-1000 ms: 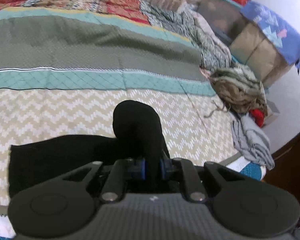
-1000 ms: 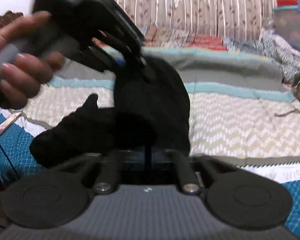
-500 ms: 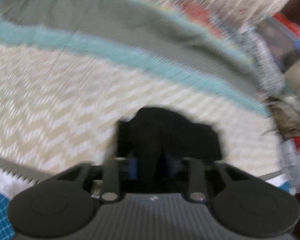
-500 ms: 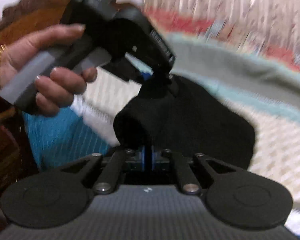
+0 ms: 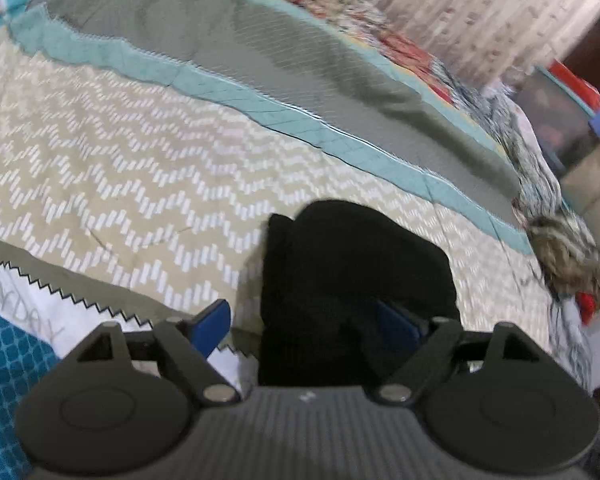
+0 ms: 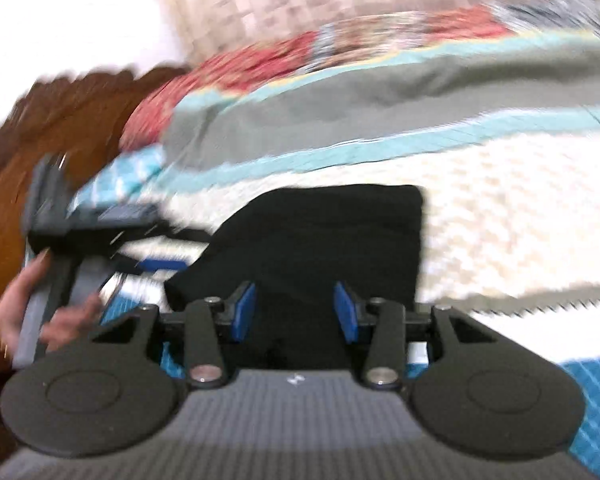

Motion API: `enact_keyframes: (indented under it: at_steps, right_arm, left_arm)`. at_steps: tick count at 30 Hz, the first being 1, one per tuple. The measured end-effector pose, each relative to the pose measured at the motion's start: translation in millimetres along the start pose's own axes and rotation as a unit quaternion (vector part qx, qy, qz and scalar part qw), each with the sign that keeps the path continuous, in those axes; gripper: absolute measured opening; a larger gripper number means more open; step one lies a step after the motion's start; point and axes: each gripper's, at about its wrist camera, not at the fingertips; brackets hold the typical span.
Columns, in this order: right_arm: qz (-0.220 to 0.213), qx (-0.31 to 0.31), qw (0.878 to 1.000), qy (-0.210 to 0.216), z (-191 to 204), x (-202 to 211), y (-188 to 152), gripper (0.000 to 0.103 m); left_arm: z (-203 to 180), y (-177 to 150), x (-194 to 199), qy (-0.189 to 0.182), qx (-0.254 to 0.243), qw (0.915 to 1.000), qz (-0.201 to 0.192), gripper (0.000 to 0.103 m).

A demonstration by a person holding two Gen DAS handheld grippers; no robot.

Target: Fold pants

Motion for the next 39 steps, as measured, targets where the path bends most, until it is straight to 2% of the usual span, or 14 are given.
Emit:
enact_keyframes:
  at_steps: [5,8,10,13,16,20,23,31,39]
  right_arm:
    - [0.044,-0.028,0.999,-0.007,-4,-8,-22,0.045]
    - [0.11,-0.009,0.993,-0.03,-8,-33,-39,0.047]
    - [0.1,-0.019,0.994,-0.027,-13,-34,-44,0.048]
    - [0.098,-0.041,0.994,-0.02,-18,-25,-39,0.048]
    - [0.069,-0.059,0.996,-0.019,-23,-8,-35,0.049]
    - [0.042,-0.08,0.996,-0.027,-36,-1,-29,0.05]
    - [0.03,-0.1,0.994,-0.034,-50,2,-29,0.055]
    - [0.032,-0.148,0.988,-0.012,-81,2,-36,0.056]
    - [0.049,-0.175,0.983,0.021,-98,-7,-38,0.063]
  left_arm:
    - [-2,-40,-6,0.075,-0.084,0.9936,0.002,0.084]
    - [17,-51,-16,0.079,-0.057,0.9952,0.009,0.092]
    - [23,-50,-18,0.077,-0.035,0.9963,0.012,0.093]
    - [14,-47,-11,0.094,-0.032,0.995,0.011,0.093]
    - [4,-41,0,0.098,-0.024,0.9949,0.004,0.091]
    - [-11,-36,14,0.11,-0.043,0.9928,-0.016,0.092]
    - [-18,-32,16,0.118,-0.056,0.9913,-0.021,0.092]
    - [-32,-25,8,0.135,-0.087,0.9867,-0.028,0.097]
    - [-36,-25,-11,0.131,-0.101,0.9861,-0.007,0.101]
Point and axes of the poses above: each gripper's, at about its wrist camera, not at the fingertips, and x roughly against the way its jaws point, z to its left, y to its top, and after that the axes turned 15 degrees about x, right-handed
